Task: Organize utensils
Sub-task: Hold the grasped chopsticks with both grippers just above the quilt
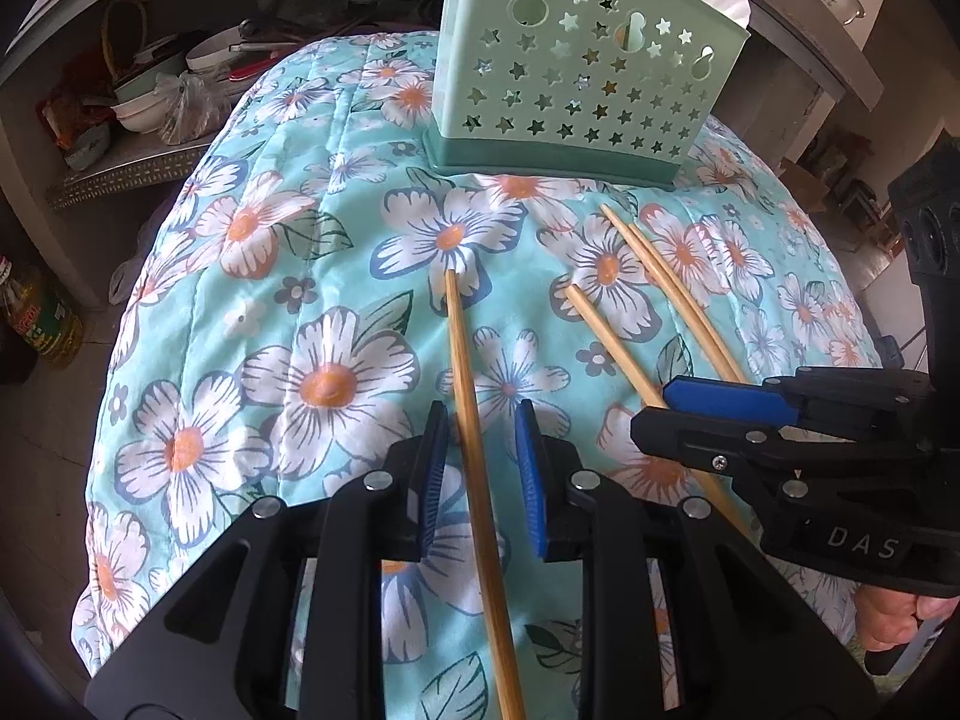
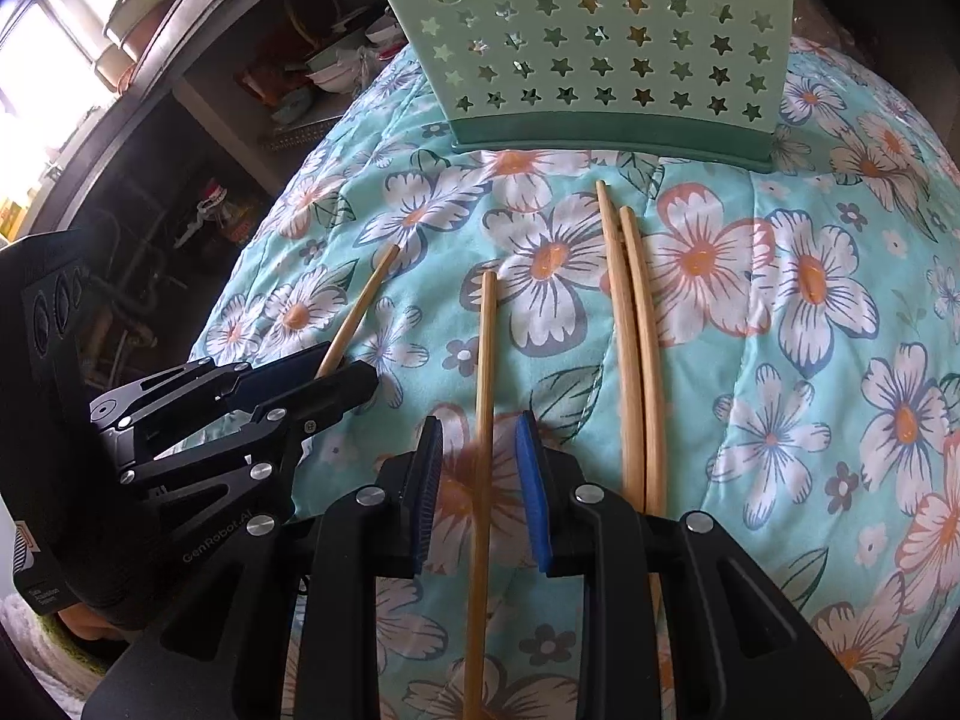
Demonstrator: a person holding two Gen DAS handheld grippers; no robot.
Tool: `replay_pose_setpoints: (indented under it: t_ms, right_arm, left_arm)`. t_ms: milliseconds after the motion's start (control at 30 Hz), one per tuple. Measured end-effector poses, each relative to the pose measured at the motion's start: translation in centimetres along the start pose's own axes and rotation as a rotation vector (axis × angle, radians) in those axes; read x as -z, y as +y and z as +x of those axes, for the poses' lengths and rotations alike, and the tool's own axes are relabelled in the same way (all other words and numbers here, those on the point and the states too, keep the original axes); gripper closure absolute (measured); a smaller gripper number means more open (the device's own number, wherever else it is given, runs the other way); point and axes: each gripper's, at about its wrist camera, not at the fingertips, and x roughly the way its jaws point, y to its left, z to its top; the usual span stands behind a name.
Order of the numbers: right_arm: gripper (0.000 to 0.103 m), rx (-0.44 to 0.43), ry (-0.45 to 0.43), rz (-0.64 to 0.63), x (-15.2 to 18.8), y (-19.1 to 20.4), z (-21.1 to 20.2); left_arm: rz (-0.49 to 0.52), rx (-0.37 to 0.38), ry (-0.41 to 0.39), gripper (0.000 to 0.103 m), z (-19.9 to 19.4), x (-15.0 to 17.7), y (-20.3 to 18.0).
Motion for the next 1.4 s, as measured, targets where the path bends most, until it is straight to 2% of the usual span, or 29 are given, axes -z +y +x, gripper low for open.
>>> replay_pose_setpoints:
  t_ms: [100,267,333,633,1033,1400]
  right_arm:
    - [0.078,-0.008,0.001,0.006,-0.3,-0.2,0.4]
    - [0.094,-0.014,-0.005,0.035,-0.3,-1.0,0.5]
    - [0.096,-0.023,-0.008,0.053,-0.4,-1.4,0.3]
    - [0.096,-0.001,-0.018,0.072,0.2,-2.4,-0.7]
    - [0.094,0.0,-0.002,0.085,0.2,-2.2,0.1]
    - [0.085,-0.024,0.002,0.097,0.2,-2.2,0.1]
  left_arm:
    - [0.005,-0.002,-0.004,0.082,0.1,0.0,0.0]
    - [0.006,-0.002,-0.005,0.082,0.3,-0.1,0.0]
    - [0.006,-0.002,-0.005,0.082,0.3,-0.1,0.0]
    - [0.003,-0.002,-0.008,0.082,0.3,-0.1,0.0]
    - [-0.002,-0.001,-0.012,0.082,0.4,0.0,0.0]
    - [-0.001,-0.001,-0.015,0.082,0.4,0.0,0.0]
